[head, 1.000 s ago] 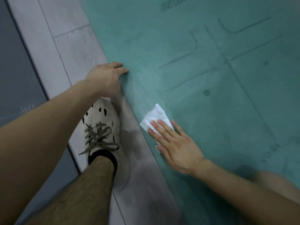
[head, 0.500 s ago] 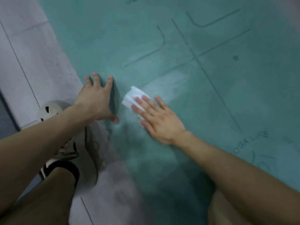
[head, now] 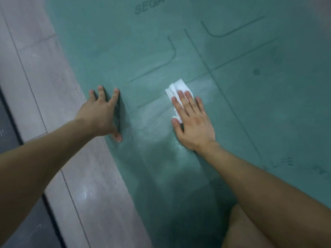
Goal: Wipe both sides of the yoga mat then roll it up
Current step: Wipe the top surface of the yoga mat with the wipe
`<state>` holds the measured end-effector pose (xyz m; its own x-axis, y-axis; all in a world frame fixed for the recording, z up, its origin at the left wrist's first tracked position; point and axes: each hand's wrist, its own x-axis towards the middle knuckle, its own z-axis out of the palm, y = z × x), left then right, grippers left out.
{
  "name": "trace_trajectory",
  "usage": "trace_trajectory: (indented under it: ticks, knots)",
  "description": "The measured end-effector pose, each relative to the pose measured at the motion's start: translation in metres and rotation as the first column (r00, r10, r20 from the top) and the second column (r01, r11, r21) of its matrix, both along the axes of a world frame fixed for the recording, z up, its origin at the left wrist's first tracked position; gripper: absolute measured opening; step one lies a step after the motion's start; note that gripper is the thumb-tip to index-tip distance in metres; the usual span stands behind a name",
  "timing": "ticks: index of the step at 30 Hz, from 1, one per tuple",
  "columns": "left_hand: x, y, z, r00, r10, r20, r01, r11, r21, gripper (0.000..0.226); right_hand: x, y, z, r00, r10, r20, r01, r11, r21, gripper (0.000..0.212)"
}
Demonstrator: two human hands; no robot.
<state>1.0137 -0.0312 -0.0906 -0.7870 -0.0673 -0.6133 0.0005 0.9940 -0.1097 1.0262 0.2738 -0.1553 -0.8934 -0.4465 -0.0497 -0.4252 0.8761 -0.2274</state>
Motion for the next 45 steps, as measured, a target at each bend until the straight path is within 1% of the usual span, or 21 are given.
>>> trace_trajectory:
  ticks: [12,17,21,23,25,26,28,30,31,32,33,34,35,37,38,39,40,42,43,44,45]
  knots:
    - [0.004,-0.004,0.003,0.999,0.016,-0.028,-0.014,0.997,0.071,0.182,0.002,-0.004,-0.004,0.999,-0.029,-0.037,0.028,0.999,-0.032,0.063]
    - [0.007,-0.008,0.0,0.998,0.021,-0.054,-0.016,0.996,0.088,0.181,0.002,-0.003,-0.004,0.999,-0.03,-0.046,0.032,0.999,0.031,0.062]
    - [0.002,-0.01,-0.009,0.997,0.029,-0.074,-0.021,0.995,0.1,0.188,0.038,-0.029,0.0,0.986,-0.155,-0.059,0.157,0.987,0.032,0.063]
    - [0.004,-0.011,-0.013,0.993,0.046,-0.106,-0.035,0.994,0.101,0.183,0.107,-0.057,-0.001,0.999,0.015,-0.041,-0.014,1.0,0.009,0.062]
    - [0.012,-0.009,-0.01,0.988,0.038,-0.15,-0.019,0.992,0.124,0.167,0.166,-0.063,0.003,0.949,0.315,0.013,-0.315,0.949,-0.007,0.06]
    - [0.018,-0.004,-0.007,0.983,0.021,-0.185,0.004,0.991,0.131,0.154,0.172,-0.05,0.006,0.918,0.395,0.024,-0.396,0.918,0.019,0.06]
    - [0.037,0.017,0.007,0.972,-0.022,-0.235,0.06,0.986,0.157,0.116,0.144,-0.006,0.004,0.958,0.286,0.007,-0.284,0.952,0.113,0.061]
    - [0.057,0.04,0.01,0.956,-0.03,-0.29,0.085,0.98,0.179,0.078,0.101,0.044,0.006,0.994,-0.105,-0.018,0.106,0.986,0.131,0.062]
    - [0.065,0.051,0.009,0.957,-0.05,-0.286,0.11,0.975,0.195,0.074,0.088,0.058,0.008,0.954,-0.3,-0.008,0.299,0.947,0.119,0.064]
    - [0.073,0.061,0.008,0.963,-0.08,-0.256,0.139,0.965,0.222,0.082,0.086,0.057,0.008,0.904,-0.427,-0.006,0.425,0.899,0.105,0.066]
    - [0.077,0.069,0.006,0.972,-0.086,-0.218,0.143,0.955,0.26,0.099,0.094,0.042,0.006,0.89,-0.456,-0.013,0.455,0.887,0.073,0.069]
    - [0.078,0.073,0.004,0.979,-0.066,-0.192,0.12,0.952,0.282,0.121,0.107,0.021,0.006,0.931,-0.365,-0.019,0.365,0.93,0.049,0.069]
    - [0.077,0.076,0.002,0.983,-0.052,-0.174,0.099,0.957,0.273,0.14,0.127,0.004,0.003,0.985,-0.17,-0.01,0.17,0.984,0.058,0.066]
    - [0.074,0.077,-0.003,0.988,-0.072,-0.133,0.098,0.975,0.202,0.166,0.156,0.004,0.002,0.97,0.242,0.016,-0.243,0.964,0.105,0.058]
    - [0.071,0.078,-0.005,0.99,-0.078,-0.115,0.098,0.98,0.175,0.175,0.146,0.022,0.003,0.961,0.277,-0.004,-0.274,0.953,0.129,0.057]
    - [0.068,0.079,-0.008,0.991,-0.082,-0.101,0.098,0.982,0.163,0.18,0.127,0.045,0.003,0.985,0.164,-0.05,-0.154,0.975,0.158,0.058]
    - [0.065,0.079,-0.01,0.992,-0.084,-0.093,0.098,0.983,0.158,0.184,0.103,0.07,0.001,0.994,-0.066,-0.087,0.08,0.984,0.159,0.06]
    - [0.059,0.08,-0.011,0.992,-0.092,-0.088,0.104,0.984,0.146,0.188,0.064,0.092,0.003,0.866,-0.494,-0.077,0.5,0.856,0.136,0.065]
    - [0.058,0.081,-0.012,0.992,-0.096,-0.085,0.107,0.984,0.144,0.189,0.059,0.079,0.001,0.829,-0.555,-0.071,0.559,0.822,0.107,0.065]
    - [0.056,0.082,-0.011,0.991,-0.099,-0.085,0.11,0.984,0.139,0.19,0.06,0.057,-0.004,0.874,-0.475,-0.099,0.483,0.873,0.071,0.064]
    - [0.055,0.084,-0.01,0.991,-0.101,-0.083,0.112,0.985,0.131,0.19,0.066,0.034,-0.006,0.95,-0.29,-0.112,0.299,0.952,0.07,0.061]
